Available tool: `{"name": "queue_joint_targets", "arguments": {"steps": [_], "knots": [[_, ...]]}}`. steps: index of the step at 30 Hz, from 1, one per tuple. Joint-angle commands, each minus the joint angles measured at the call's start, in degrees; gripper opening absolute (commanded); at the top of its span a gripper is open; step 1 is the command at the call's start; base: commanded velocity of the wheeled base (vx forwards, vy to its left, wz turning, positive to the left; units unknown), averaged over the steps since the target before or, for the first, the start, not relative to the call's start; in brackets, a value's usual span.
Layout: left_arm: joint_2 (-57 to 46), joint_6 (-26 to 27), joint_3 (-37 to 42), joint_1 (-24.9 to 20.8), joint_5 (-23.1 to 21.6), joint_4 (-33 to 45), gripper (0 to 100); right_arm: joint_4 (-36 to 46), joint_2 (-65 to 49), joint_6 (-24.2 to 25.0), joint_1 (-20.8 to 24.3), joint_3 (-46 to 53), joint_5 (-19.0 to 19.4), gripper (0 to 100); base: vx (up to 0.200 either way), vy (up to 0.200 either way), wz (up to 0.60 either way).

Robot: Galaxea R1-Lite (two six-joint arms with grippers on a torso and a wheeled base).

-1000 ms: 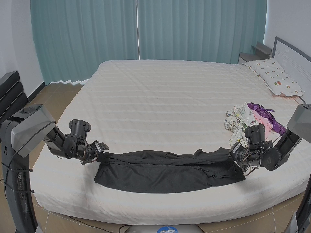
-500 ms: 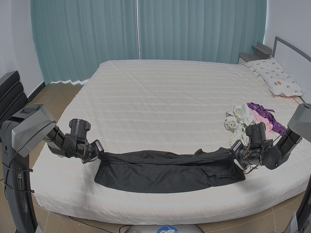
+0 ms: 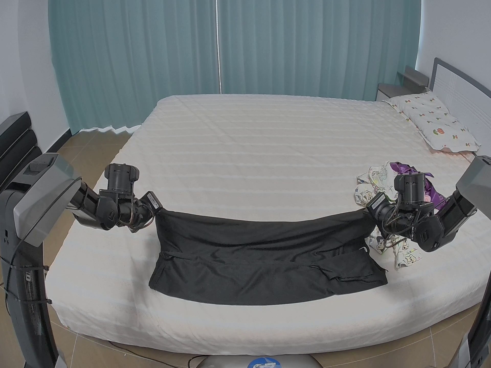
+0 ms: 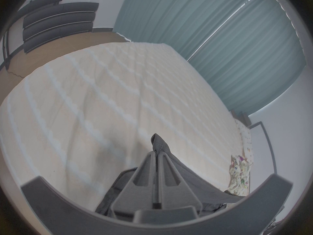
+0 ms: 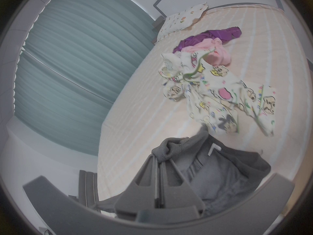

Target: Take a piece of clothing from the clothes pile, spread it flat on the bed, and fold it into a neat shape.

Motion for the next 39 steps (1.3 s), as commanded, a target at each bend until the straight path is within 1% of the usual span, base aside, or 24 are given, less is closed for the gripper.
{"name": "queue_joint_targets", "arguments": {"steps": [1,5,13,18,24,29,35,39], "knots": [[1.66,-1.37,-2.13,0.05,-0.02,-2.51,0,-3.88,4.55,-0.2,-0.64,-3.03,-0.17,0,0.0,0.0,0.0],[3.16,-1.37,-2.13,-0.04,0.16,-5.5,0,-8.53,6.66,-0.47,-0.9,-3.12,-0.26,0,0.0,0.0,0.0],[3.07,-1.37,-1.87,0.4,0.6,-6.12,0,-12.23,8.24,-0.91,-1.43,-3.21,0.01,0,0.0,0.0,0.0],[2.28,-1.19,-1.43,1.72,0.69,-6.12,0,-15.48,9.39,-3.54,-1.43,-3.38,2.2,0,0.0,0.0,0.0],[2.89,-1.02,-1.43,2.07,0.51,-6.03,0,-16.0,11.14,-4.07,-2.04,-7.07,2.73,0,0.0,0.0,0.0],[2.98,-1.02,-1.52,1.98,0.16,-6.03,0,-16.36,12.99,-6.36,-2.04,-7.6,2.91,0,0.0,0.0,0.0],[2.89,-1.02,-1.61,1.98,0.07,-6.03,0,-18.99,13.78,-6.71,-1.87,-8.57,2.91,0,0.0,0.0,0.0],[2.72,-1.02,-1.52,2.51,0.07,-5.94,0,-19.61,14.13,-8.64,-1.6,-8.57,3.44,0,0.0,0.0,0.0]]}}
